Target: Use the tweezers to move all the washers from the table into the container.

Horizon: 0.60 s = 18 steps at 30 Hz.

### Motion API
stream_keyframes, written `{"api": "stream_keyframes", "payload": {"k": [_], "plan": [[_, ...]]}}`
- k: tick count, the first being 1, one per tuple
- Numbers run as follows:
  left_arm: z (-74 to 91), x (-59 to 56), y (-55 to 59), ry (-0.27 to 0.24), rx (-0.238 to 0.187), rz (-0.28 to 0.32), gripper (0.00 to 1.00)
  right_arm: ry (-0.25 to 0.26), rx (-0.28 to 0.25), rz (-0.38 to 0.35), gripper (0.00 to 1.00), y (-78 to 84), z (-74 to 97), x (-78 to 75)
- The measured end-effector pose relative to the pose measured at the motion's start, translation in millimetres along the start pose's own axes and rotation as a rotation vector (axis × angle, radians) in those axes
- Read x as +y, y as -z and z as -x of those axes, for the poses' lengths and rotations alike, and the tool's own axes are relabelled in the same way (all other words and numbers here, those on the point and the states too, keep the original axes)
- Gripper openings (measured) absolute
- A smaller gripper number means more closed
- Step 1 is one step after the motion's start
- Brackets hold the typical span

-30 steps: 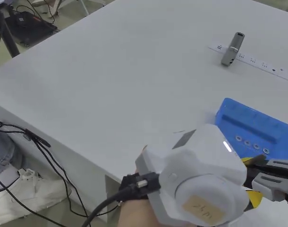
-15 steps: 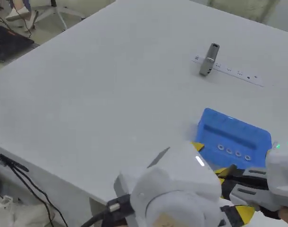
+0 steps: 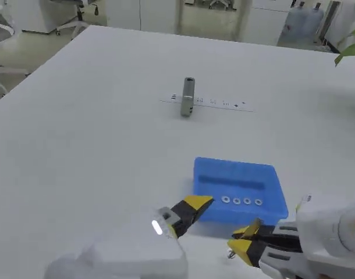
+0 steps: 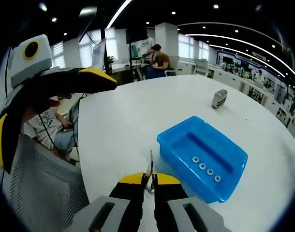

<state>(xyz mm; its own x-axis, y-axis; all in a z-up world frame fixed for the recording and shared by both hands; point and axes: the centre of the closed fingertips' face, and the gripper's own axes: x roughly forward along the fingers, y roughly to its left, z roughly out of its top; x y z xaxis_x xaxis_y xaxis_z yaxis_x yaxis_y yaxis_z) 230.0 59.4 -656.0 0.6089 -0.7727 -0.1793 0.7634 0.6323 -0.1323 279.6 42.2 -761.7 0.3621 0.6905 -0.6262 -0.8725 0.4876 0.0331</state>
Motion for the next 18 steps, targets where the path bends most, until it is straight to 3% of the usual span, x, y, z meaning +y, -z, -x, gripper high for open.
{"api": "stream_keyframes", "payload": {"k": [2,3,5,9,14,18], "plan": [[5.4,7.8,-8.7,0.005,-0.053,0.079,0.71,0.034,-0.003,0.016,0.03,-6.7,6.9,-9.0],[7.5,11.5,-9.6,0.001,-0.06,0.092,0.7,0.049,-0.007,0.023,0.03,-9.8,9.2,-12.8],[13.8,27.9,-7.8,-0.058,-0.06,0.06,0.67,0.069,-0.019,0.025,0.03,-17.9,13.7,-21.3],[22.7,46.5,1.1,-0.103,-0.027,0.058,0.68,0.1,-0.072,0.002,0.03,-38.0,16.5,-40.5],[34.6,59.8,6.2,-0.149,-0.021,0.075,0.67,0.126,-0.081,0.005,0.03,-50.9,8.9,-61.0],[46.1,68.9,9.7,-0.194,-0.021,0.087,0.67,0.118,-0.103,-0.021,0.03,-63.1,-1.6,-72.5]]}}
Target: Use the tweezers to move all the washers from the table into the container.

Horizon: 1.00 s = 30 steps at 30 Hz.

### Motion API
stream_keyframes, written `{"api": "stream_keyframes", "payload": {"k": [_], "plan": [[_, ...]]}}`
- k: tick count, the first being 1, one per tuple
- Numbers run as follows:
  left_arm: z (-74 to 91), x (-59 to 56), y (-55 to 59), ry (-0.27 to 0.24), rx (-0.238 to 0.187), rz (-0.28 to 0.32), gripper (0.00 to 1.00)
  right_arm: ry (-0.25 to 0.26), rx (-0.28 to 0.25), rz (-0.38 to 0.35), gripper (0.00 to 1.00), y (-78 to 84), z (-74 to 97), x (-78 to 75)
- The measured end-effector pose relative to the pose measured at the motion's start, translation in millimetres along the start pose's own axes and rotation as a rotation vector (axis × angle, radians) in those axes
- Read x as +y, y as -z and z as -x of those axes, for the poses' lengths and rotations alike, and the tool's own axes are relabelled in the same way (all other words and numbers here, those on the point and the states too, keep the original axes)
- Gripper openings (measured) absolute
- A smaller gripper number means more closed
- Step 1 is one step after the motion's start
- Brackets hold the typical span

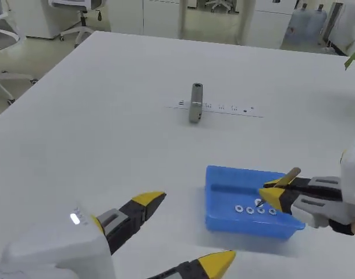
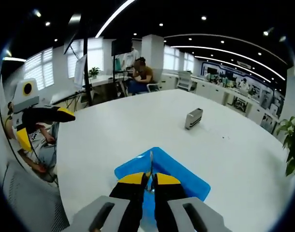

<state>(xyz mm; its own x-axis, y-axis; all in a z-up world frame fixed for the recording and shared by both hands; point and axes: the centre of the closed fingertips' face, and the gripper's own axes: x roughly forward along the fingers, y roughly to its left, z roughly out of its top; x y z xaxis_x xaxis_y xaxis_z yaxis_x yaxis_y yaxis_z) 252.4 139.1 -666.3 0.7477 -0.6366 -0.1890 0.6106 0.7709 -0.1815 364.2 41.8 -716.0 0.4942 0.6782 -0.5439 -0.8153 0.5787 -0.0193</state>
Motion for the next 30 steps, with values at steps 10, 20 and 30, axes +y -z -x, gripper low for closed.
{"api": "stream_keyframes", "payload": {"k": [10,20,30], "plan": [[27.3,20.5,2.7,-0.106,-0.023,0.0,0.67,-0.005,-0.049,-0.096,0.03,-17.4,-23.2,-15.6],[39.4,26.0,13.7,-0.144,-0.018,0.037,0.67,-0.049,0.036,-0.083,0.03,-3.7,-42.8,-3.4],[44.3,25.2,15.3,-0.175,-0.026,0.033,0.66,-0.11,0.108,-0.056,0.03,13.9,-64.9,8.8]]}}
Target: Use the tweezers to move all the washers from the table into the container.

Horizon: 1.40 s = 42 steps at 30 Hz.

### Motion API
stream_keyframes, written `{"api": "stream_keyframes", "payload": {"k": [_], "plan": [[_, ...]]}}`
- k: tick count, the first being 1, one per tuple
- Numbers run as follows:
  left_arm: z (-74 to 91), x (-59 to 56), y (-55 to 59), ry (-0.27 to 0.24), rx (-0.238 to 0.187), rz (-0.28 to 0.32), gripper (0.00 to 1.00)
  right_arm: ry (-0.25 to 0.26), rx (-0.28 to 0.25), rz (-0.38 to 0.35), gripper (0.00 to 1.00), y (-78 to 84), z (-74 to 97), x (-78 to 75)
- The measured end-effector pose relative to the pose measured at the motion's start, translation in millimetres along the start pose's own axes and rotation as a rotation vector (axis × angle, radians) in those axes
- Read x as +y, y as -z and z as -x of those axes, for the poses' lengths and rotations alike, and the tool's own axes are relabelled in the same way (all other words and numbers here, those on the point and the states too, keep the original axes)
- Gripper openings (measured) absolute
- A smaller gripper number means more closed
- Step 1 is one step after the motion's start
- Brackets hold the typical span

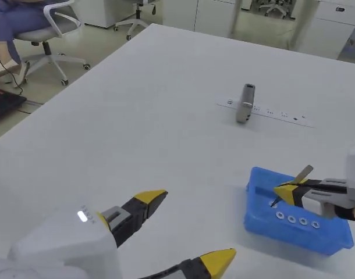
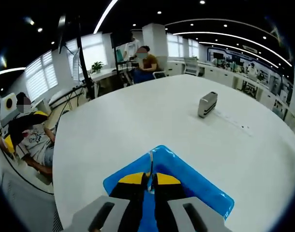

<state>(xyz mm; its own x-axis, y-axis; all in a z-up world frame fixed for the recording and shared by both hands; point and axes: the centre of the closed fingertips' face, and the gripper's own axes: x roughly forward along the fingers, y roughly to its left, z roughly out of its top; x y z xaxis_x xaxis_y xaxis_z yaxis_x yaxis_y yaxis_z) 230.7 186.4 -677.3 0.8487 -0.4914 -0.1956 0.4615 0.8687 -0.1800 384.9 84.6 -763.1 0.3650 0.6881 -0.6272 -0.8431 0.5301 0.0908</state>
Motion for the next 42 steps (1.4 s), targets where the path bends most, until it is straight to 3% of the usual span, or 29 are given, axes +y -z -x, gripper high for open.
{"api": "stream_keyframes", "payload": {"k": [7,15,22,26,30,32,33,35,36,39,40,42], "plan": [[-0.5,-2.8,3.3,0.0,0.011,-0.002,0.65,-0.019,0.041,0.006,0.03,13.4,-7.2,1.3],[-6.8,-8.3,1.2,0.024,0.011,-0.009,0.64,-0.032,0.041,0.032,0.04,18.1,-3.7,2.5],[-16.5,-18.7,-5.7,0.105,0.019,-0.025,0.47,-0.027,-0.043,0.051,0.04,2.4,22.2,10.2],[-23.2,-28.7,-9.4,0.175,0.03,-0.049,0.4,-0.011,-0.082,0.105,0.04,-5.0,47.4,16.4],[-33.8,-47.0,-12.2,0.282,0.053,-0.077,0.33,-0.016,-0.117,0.141,0.04,-3.0,76.5,28.4],[-40.6,-58.2,-13.5,0.337,0.071,-0.107,0.3,-0.039,-0.098,0.177,0.04,6.3,86.3,36.7],[-44.7,-66.1,-16.2,0.374,0.07,-0.112,0.28,-0.071,-0.063,0.194,0.04,16.1,91.0,44.2],[-49.9,-78.3,-19.6,0.431,0.073,-0.116,0.26,-0.104,-0.054,0.189,0.04,23.9,95.9,54.0],[-53.7,-87.7,-20.1,0.477,0.088,-0.129,0.24,-0.144,-0.03,0.206,0.04,32.5,99.5,63.2],[-61.6,-109.2,-21.5,0.57,0.115,-0.163,0.18,-0.188,0.054,0.283,0.04,53.5,104.1,75.9],[-64.1,-118.8,-21.8,0.612,0.126,-0.166,0.16,-0.213,0.078,0.274,0.04,60.1,105.5,82.6],[-66.9,-132.4,-20.1,0.675,0.15,-0.162,0.16,-0.23,0.099,0.31,0.04,66.1,106.7,88.7]]}}
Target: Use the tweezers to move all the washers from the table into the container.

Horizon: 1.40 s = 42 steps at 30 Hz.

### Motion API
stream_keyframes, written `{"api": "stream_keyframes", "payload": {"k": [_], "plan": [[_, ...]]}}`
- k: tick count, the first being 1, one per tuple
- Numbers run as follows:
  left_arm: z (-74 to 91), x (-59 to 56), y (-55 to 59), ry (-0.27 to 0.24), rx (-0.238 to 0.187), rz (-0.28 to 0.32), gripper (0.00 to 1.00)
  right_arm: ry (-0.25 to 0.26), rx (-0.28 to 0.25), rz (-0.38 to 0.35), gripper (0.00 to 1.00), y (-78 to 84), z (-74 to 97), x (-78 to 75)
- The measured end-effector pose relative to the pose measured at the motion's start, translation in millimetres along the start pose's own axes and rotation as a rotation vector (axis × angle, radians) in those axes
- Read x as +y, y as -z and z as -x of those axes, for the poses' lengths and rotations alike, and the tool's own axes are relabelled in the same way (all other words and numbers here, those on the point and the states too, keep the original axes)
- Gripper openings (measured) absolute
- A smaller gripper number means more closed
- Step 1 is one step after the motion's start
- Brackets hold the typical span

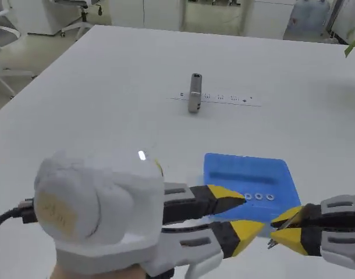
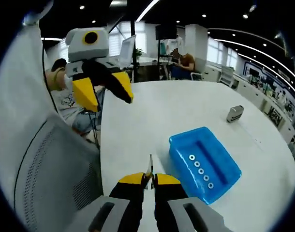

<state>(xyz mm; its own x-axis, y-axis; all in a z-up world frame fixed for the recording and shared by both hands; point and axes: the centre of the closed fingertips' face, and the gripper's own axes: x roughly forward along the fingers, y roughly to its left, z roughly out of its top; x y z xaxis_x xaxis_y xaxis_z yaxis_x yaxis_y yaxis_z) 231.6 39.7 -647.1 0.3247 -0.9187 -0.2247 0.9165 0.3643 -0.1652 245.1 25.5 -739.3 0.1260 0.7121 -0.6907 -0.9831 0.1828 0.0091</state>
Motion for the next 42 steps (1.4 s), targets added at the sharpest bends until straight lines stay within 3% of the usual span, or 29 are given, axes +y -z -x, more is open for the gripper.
{"api": "stream_keyframes", "payload": {"k": [4,9,18,21,26,30,36,42], "plan": [[-21.3,-7.0,8.3,0.056,0.085,-0.057,0.16,-0.017,0.044,0.029,0.04,11.0,-2.7,8.0],[-39.8,-14.8,13.7,0.116,0.145,-0.078,0.12,-0.04,0.082,0.057,0.04,18.6,-2.6,13.6],[-56.7,-13.8,26.5,0.152,0.234,-0.12,0.03,-0.051,0.144,0.107,0.04,32.4,-3.4,12.3],[-59.1,-14.4,34.8,0.162,0.279,-0.165,0.0,-0.051,0.14,0.104,0.04,33.0,-4.0,11.1],[-60.3,-11.0,39.8,0.151,0.307,-0.191,0.0,-0.043,0.169,0.114,0.04,39.6,-6.0,6.8],[-53.5,-3.3,54.6,0.133,0.377,-0.219,0.0,-0.031,0.175,0.091,0.05,48.6,-8.3,2.7],[-44.1,6.6,76.0,0.116,0.42,-0.149,0.0,-0.025,0.134,0.042,0.06,53.7,-20.1,3.2],[-39.8,10.3,92.9,0.114,0.463,-0.126,0.0,-0.006,0.099,0.021,0.07,57.9,-34.3,5.1]]}}
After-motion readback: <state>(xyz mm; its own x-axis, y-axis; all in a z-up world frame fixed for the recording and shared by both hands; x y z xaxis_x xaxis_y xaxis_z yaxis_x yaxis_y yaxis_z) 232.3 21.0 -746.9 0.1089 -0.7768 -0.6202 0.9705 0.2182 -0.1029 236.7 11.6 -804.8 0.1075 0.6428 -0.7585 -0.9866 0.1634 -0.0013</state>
